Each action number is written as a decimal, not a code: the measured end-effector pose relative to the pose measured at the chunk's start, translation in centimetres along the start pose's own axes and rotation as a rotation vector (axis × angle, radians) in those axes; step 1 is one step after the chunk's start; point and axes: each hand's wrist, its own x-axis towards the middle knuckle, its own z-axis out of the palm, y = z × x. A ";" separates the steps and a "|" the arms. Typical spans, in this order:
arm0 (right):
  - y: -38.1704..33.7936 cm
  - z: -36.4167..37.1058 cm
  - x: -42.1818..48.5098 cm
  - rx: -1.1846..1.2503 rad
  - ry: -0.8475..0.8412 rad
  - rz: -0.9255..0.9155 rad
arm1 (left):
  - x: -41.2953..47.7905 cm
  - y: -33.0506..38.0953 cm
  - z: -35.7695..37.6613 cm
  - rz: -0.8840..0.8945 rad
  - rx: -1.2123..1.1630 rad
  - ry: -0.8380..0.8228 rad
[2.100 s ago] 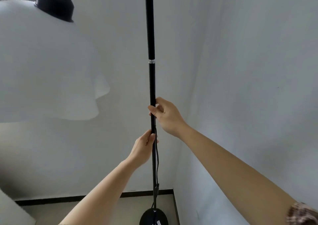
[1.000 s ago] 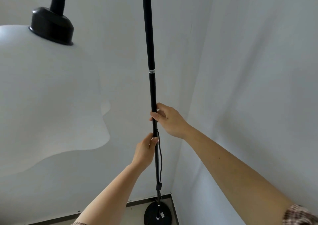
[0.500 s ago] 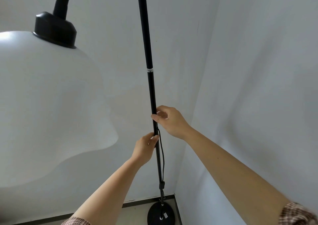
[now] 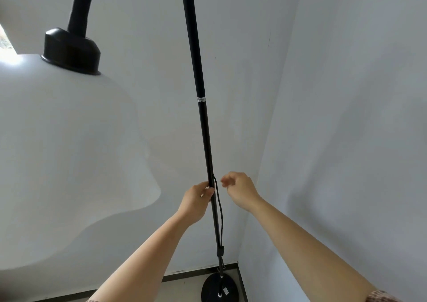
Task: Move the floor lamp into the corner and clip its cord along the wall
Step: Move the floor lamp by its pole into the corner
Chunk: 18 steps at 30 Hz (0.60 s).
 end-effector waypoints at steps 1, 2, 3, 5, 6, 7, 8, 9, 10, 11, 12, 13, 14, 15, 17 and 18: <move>1.0 0.7 -0.2 -0.029 -0.045 0.064 | -0.1 -0.1 0.0 -0.004 -0.013 0.006; 1.9 1.3 -0.4 -0.054 -0.101 0.121 | -0.2 -0.1 0.1 -0.010 -0.025 0.014; 2.7 2.0 -0.6 -0.076 -0.155 0.162 | -0.3 -0.1 0.1 -0.014 -0.032 0.022; 3.8 3.0 -1.0 -0.109 -0.220 0.183 | -0.5 -0.2 0.3 -0.021 -0.049 0.036; 4.2 3.3 -1.2 -0.111 -0.222 0.174 | -0.7 -0.4 0.4 -0.031 -0.067 0.043; 4.4 3.3 -1.3 -0.105 -0.209 0.165 | -0.9 -0.7 0.5 -0.048 -0.089 0.053; 4.6 3.2 -1.5 -0.095 -0.189 0.165 | -1.2 -1.2 0.7 -0.073 -0.110 0.067; 4.8 2.9 -1.6 -0.077 -0.162 0.171 | -1.5 -1.9 1.0 -0.103 -0.114 0.083; 4.9 2.6 -1.7 -0.047 -0.132 0.178 | -1.9 -2.8 1.4 -0.137 -0.093 0.088; 5.0 2.1 -1.9 -0.008 -0.100 0.185 | -2.4 -3.7 2.0 -0.178 -0.051 0.069; 5.0 1.6 -2.2 0.038 -0.072 0.194 | -2.8 -4.5 2.8 -0.224 0.013 0.018; 5.0 1.1 -2.5 0.090 -0.050 0.206 | -3.2 -5.3 3.7 -0.266 0.094 -0.061; 4.9 0.6 -2.8 0.150 -0.037 0.220 | -3.6 -5.8 4.7 -0.301 0.166 -0.151; 4.7 0.2 -3.1 0.217 -0.031 0.234 | -3.9 -6.3 5.8 -0.322 0.213 -0.235; 4.5 -0.8 -3.6 0.370 -0.029 0.265 | -4.4 -7.3 8.2 -0.338 0.249 -0.375; 4.5 -1.1 -3.9 0.445 -0.026 0.281 | -4.7 -7.8 9.3 -0.325 0.259 -0.422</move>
